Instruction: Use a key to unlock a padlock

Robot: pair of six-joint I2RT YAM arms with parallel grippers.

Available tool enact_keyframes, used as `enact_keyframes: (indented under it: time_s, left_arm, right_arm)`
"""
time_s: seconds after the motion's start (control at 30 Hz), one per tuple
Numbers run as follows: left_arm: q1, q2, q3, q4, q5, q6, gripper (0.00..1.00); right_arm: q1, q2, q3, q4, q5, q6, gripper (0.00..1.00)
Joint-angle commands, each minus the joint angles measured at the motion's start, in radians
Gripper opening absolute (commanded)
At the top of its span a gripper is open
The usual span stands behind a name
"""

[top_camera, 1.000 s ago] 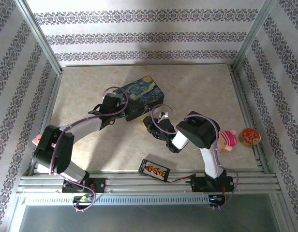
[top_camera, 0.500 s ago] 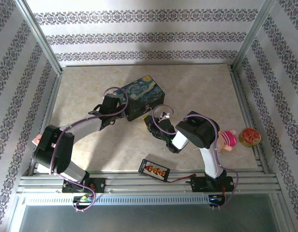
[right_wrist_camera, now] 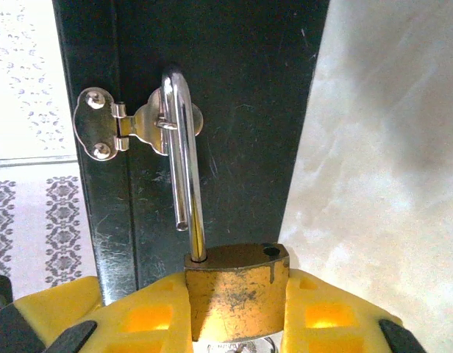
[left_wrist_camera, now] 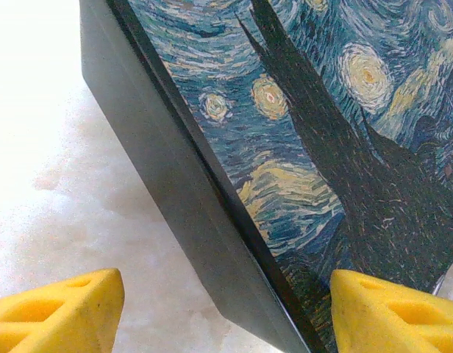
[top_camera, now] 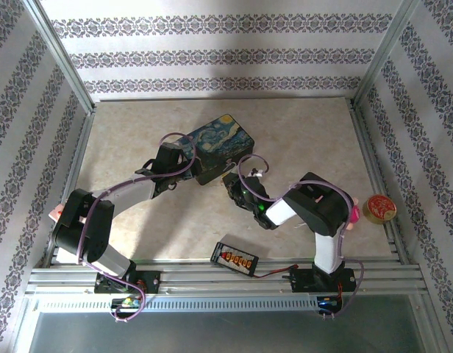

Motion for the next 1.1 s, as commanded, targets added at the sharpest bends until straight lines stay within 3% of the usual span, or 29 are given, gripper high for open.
enact_keyframes:
  time_s: [0.0, 0.83, 1.07]
  left_arm:
    - [0.031, 0.04, -0.026, -0.105, -0.047, 0.011, 0.72]
    - [0.044, 0.036, -0.023, -0.107, -0.026, 0.015, 0.71]
    - [0.013, -0.047, 0.038, -0.14, -0.043, 0.011, 0.76]
  right_arm:
    - [-0.046, -0.029, 0.003, -0.11, 0.137, -0.005, 0.0]
    - [-0.075, 0.013, 0.009, -0.015, 0.13, -0.013, 0.0]
    - [-0.07, 0.023, 0.012, -0.016, 0.118, -0.01, 0.0]
